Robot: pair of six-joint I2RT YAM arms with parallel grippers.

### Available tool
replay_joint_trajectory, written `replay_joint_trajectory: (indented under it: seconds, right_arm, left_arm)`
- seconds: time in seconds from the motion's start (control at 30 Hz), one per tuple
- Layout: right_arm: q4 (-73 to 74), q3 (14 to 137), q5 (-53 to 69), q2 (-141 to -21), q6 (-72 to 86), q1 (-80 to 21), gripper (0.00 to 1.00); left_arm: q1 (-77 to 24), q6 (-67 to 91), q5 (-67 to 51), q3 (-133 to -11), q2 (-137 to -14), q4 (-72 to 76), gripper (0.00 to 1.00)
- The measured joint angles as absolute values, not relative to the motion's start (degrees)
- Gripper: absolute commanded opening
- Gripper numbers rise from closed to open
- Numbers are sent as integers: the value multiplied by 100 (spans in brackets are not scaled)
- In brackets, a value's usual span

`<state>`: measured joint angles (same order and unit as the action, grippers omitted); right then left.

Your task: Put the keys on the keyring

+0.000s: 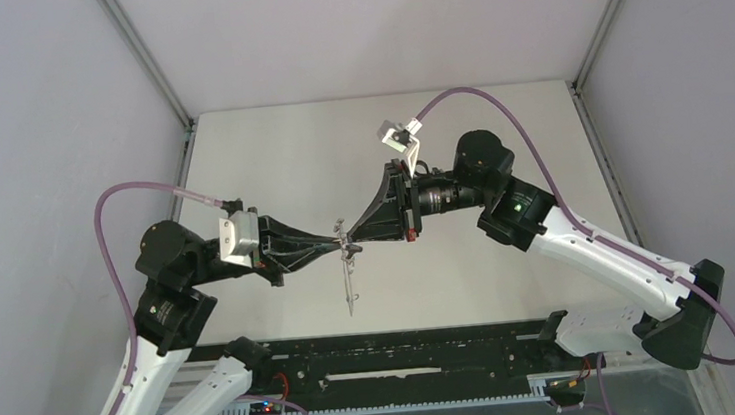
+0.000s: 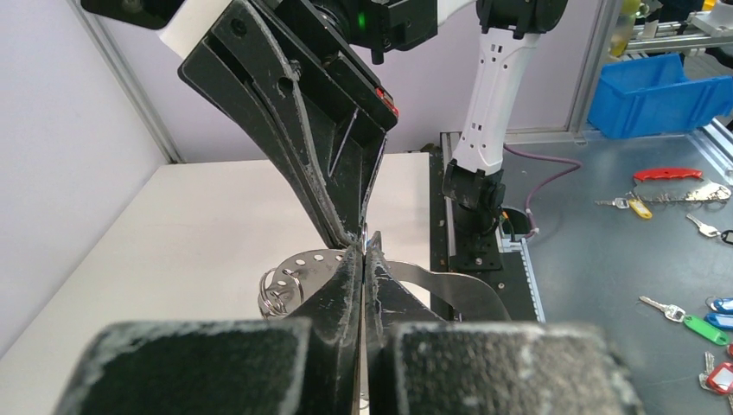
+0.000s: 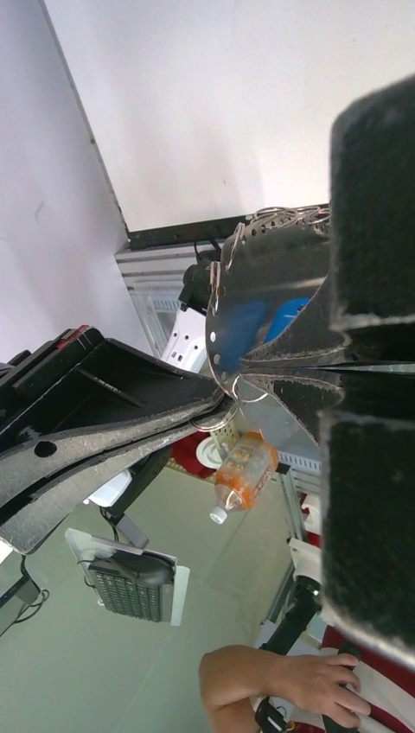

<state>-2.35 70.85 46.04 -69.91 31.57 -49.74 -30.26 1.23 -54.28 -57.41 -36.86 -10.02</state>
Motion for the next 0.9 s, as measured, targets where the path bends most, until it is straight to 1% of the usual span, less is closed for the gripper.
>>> replay_joint_trajectory:
  seconds: [0.37,0.77,0.8,0.9]
  right_arm:
    - [-419,7085,4716,-7135,3371,-4995,0]
    - [-972,7085,4834,-7135,3651,-5083,0]
    - [-974,7085,4834,-7135,3651,-5087,4]
    - [-945,7085,4821,-7135,3636,-5083,27]
  left_arm:
    - [-3026,106,-5450,-5741,-3686,-998,0]
    - [-3026,106,-5474,-5741,-3686,-993,0]
    - [-3028,104,-5478,-5741,-3684,-991,0]
    - [-3028,106,-5476,-5741,-3684,-996,0]
